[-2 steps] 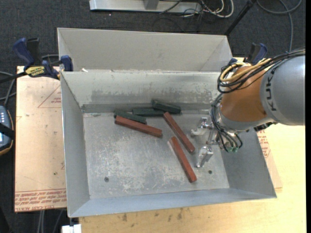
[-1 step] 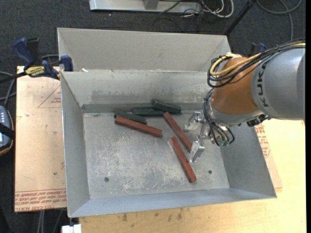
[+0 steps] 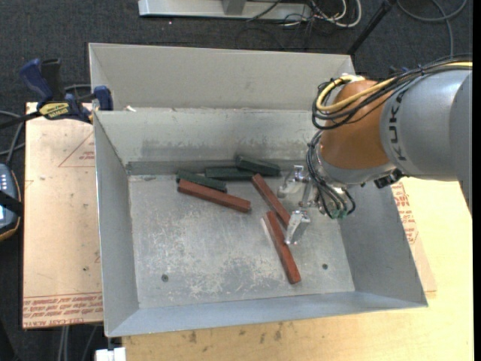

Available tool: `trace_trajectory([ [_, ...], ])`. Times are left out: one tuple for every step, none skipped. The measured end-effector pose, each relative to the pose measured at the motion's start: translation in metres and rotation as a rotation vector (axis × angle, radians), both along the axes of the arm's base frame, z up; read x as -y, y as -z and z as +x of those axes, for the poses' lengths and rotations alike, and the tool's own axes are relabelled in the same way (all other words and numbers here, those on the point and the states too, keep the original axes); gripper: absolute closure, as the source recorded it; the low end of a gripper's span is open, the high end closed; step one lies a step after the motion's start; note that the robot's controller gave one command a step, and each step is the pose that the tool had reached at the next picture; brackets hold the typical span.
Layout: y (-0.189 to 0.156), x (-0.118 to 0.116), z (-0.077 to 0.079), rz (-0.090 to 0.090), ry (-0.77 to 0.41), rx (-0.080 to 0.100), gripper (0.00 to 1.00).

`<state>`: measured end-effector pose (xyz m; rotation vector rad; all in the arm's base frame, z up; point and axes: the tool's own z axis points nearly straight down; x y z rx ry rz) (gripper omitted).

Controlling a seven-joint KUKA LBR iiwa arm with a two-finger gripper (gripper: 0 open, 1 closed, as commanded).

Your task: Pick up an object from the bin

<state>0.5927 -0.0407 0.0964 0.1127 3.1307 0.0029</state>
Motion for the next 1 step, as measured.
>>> trace_trajectory([
  [0.0037,-0.0006,0.0309,-0.001,0.057,-0.013,0.0],
])
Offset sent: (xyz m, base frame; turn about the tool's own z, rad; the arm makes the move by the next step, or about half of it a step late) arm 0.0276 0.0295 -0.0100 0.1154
